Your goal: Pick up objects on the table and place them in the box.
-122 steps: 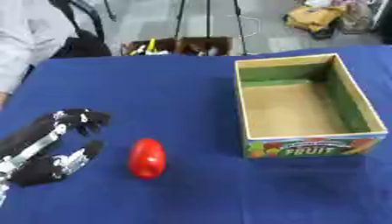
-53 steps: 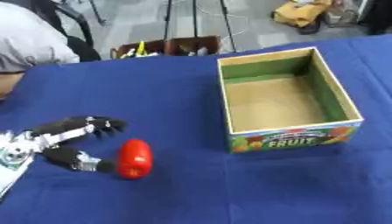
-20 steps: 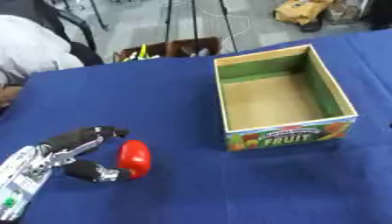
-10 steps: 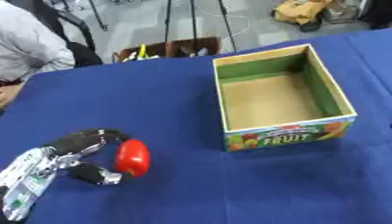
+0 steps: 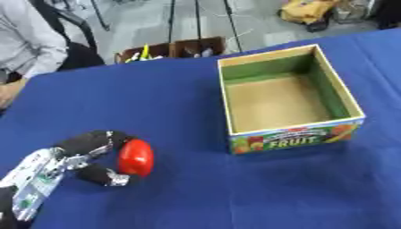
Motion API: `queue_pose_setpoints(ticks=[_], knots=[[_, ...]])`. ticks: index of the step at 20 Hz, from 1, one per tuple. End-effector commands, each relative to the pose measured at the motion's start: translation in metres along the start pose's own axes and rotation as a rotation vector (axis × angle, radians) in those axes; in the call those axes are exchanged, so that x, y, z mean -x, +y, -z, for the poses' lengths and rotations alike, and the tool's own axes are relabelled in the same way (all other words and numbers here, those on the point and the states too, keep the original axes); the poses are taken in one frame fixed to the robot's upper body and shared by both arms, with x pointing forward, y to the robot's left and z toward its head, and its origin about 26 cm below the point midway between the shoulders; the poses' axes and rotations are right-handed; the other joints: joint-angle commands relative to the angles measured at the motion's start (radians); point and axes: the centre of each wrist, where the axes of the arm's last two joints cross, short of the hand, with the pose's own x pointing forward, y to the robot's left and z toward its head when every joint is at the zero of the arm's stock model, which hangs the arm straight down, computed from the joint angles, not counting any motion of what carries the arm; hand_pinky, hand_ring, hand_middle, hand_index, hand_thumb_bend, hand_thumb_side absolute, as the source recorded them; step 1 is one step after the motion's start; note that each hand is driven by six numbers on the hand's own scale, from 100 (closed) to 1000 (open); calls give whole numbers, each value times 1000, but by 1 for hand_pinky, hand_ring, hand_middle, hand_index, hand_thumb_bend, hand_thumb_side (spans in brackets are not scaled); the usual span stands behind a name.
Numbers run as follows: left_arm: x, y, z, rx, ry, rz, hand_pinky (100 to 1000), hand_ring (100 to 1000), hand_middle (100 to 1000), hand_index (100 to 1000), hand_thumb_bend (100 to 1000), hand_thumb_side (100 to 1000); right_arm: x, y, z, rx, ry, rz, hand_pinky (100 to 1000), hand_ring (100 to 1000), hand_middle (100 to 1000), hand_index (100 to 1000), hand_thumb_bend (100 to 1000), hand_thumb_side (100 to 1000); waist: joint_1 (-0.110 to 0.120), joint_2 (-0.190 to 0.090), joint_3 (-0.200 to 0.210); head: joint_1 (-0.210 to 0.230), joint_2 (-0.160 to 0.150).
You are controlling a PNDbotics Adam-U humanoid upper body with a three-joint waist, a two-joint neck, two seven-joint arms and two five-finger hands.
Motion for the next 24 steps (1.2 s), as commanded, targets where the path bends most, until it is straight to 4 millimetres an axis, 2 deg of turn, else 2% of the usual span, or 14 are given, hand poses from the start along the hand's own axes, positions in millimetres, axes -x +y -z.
queue_pose_setpoints(ticks=[1,10,14,18,24], knots=[[2,12,-1,-44,6,22,780,842,806,1000,706,847,-7,-2,1,-5,-27,-20,399,286,379,475,255,679,-5,-14,0,3,3],[0,19,2,-90,-18,23,749,809,732,958,747,833,-7,-2,1,-12,-28,-20,398,286,377,468,251,674,-5,-13,-3,5,1],[-1,21,3,-88,-26,33,729,786,683,934,724,807,-7,-2,1,-14,-28,-21,395,286,377,466,252,674,-4,-14,-4,6,2],[-1,21,4,-77,-27,49,694,724,613,909,693,789,-7,-2,1,-13,-28,-21,394,286,377,463,250,673,-3,-15,-6,8,1],[1,15,5,-40,-19,69,646,662,565,875,660,778,-7,-2,2,-11,-31,-19,395,287,377,463,250,674,-3,-14,-8,10,-2]])
